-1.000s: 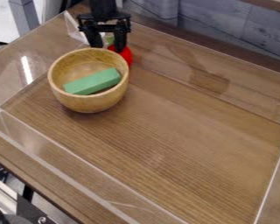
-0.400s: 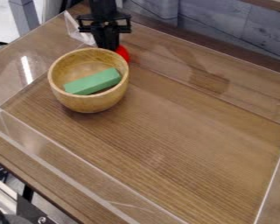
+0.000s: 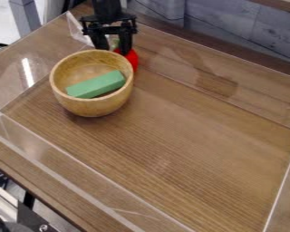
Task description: Move the red fruit to the right
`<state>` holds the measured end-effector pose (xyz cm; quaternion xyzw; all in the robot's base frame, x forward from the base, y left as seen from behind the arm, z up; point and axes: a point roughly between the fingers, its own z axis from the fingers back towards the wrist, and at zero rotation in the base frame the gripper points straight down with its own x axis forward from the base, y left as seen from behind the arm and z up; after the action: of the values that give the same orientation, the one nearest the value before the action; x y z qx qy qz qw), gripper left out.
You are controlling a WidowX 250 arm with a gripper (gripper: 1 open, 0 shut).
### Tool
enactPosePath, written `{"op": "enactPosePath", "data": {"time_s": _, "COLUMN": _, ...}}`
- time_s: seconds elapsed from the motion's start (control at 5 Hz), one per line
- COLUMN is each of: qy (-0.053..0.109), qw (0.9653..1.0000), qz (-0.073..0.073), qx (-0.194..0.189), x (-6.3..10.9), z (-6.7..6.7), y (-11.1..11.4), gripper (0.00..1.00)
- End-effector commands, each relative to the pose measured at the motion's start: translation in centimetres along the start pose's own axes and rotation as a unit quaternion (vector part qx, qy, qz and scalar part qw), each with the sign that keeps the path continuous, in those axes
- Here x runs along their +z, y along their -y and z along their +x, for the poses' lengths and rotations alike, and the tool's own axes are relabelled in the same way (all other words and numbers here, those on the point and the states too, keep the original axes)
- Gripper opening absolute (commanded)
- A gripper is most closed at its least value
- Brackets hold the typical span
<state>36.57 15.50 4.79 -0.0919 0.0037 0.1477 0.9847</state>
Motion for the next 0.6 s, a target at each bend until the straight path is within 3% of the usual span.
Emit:
{"op": "enactPosePath", "data": {"time_s": 0.0, "qy": 0.027, "qw": 0.9996, "qz": 0.007, "qx": -0.003, "x": 1.7, "z": 0.9, "y": -0.1, "gripper": 0.00}}
{"op": "enactPosePath", "data": {"time_s": 0.4, "qy": 0.051, "qw": 0.9978, "qz": -0.033, "qx": -0.027, "x": 6.7, "z": 0.1, "y": 2.2, "gripper": 0.00}}
